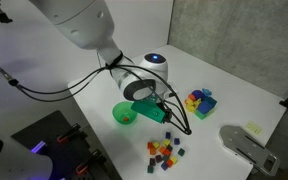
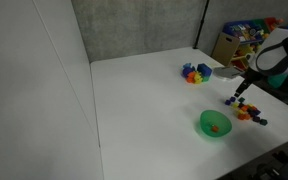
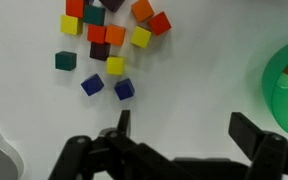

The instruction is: Put one small blue block in the green bowl.

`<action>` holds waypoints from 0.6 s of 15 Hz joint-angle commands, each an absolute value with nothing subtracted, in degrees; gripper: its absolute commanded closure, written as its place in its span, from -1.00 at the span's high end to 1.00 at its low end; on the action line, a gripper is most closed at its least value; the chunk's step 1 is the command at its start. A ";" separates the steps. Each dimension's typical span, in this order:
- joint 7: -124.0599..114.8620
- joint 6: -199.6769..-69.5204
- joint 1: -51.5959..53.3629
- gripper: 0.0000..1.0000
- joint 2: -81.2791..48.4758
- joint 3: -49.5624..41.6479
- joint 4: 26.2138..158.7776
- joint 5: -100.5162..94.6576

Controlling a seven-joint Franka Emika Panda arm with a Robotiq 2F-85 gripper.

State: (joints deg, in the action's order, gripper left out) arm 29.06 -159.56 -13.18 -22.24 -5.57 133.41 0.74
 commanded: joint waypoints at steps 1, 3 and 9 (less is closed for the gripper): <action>31.04 -161.57 -16.32 1.00 -28.99 -3.61 127.77 -2.20; 30.93 -162.96 -17.35 1.00 -32.59 -3.37 124.93 -3.99; 31.27 -163.16 -20.92 1.00 -41.92 -1.78 116.37 -7.07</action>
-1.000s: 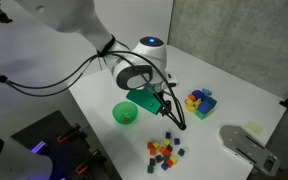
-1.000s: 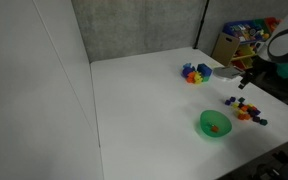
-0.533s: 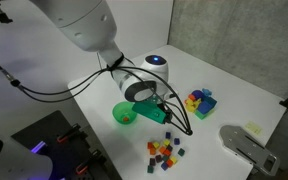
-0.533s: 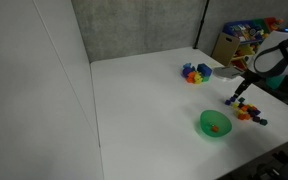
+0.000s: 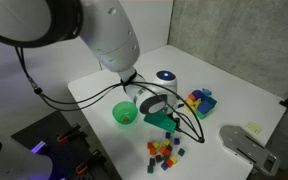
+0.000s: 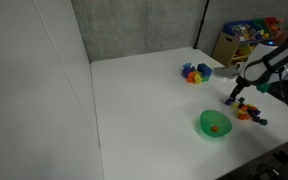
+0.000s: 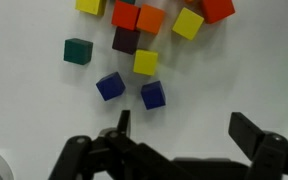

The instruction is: Put one small blue block in the green bowl.

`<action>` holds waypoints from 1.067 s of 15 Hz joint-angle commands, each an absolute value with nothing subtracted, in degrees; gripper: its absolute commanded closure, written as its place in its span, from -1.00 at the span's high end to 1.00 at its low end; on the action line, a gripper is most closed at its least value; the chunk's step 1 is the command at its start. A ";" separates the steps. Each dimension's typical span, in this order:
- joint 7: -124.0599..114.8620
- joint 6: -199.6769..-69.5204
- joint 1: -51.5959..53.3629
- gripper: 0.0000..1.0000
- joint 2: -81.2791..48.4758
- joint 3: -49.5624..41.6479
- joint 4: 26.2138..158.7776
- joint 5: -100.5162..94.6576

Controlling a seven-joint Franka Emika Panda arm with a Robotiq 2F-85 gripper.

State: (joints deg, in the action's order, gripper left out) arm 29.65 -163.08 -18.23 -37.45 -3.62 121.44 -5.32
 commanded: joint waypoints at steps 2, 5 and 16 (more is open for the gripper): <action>32.04 -162.41 -22.42 1.00 -44.38 -0.50 113.73 -7.44; 34.20 -161.92 -24.12 1.00 -47.91 1.04 110.11 -7.94; 37.61 -156.65 -24.91 0.32 -53.36 2.10 104.21 -7.19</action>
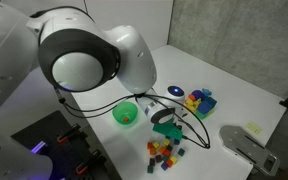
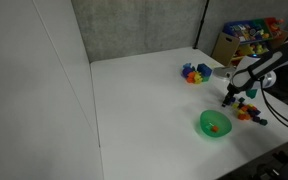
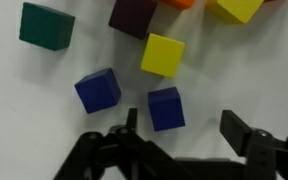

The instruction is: Put one small blue block in the green bowl.

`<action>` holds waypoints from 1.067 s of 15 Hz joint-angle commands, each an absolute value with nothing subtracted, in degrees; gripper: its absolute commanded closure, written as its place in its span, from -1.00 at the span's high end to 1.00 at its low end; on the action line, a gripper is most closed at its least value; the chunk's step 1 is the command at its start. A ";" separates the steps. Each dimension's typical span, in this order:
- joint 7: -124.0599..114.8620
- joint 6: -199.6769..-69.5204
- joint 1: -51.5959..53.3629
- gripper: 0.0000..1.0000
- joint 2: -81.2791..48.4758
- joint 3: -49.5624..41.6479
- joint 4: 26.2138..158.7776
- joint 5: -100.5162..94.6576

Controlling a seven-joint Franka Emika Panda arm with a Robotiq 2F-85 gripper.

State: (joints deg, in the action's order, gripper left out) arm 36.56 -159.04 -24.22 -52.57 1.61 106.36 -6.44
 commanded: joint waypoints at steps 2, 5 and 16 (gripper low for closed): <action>36.51 -155.96 -23.99 -0.02 -52.93 1.19 104.33 -7.24; 35.13 -156.26 -22.65 -0.50 -50.22 0.12 106.72 -7.48; 21.95 -155.23 -13.67 -0.80 -33.17 -2.16 121.72 -6.77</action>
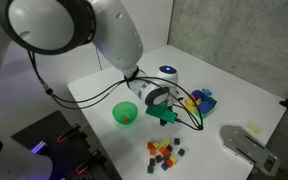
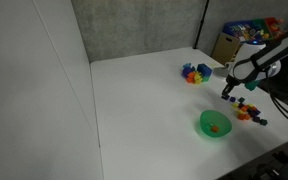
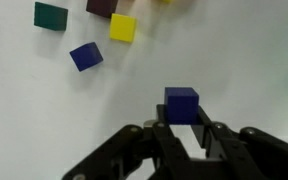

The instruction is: Put one small blue block in the green bowl.

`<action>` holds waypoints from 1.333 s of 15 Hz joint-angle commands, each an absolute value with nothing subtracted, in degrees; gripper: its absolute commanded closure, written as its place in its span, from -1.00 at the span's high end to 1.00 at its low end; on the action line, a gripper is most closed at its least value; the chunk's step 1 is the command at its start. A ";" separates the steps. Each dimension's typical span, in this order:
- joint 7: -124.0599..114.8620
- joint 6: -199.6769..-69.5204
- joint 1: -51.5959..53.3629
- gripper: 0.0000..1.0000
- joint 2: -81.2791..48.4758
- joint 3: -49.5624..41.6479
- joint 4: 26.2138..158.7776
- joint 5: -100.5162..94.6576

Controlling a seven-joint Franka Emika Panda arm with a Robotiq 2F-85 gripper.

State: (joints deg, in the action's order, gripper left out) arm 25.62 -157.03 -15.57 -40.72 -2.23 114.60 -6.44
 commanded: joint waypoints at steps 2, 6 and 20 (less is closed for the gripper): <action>20.22 -154.30 -12.31 -0.80 -29.07 -1.71 125.55 -6.34; 19.09 -151.18 -11.06 -0.80 -20.24 1.20 133.75 -3.51; 15.28 -144.37 -6.30 1.00 -2.84 0.69 144.65 3.98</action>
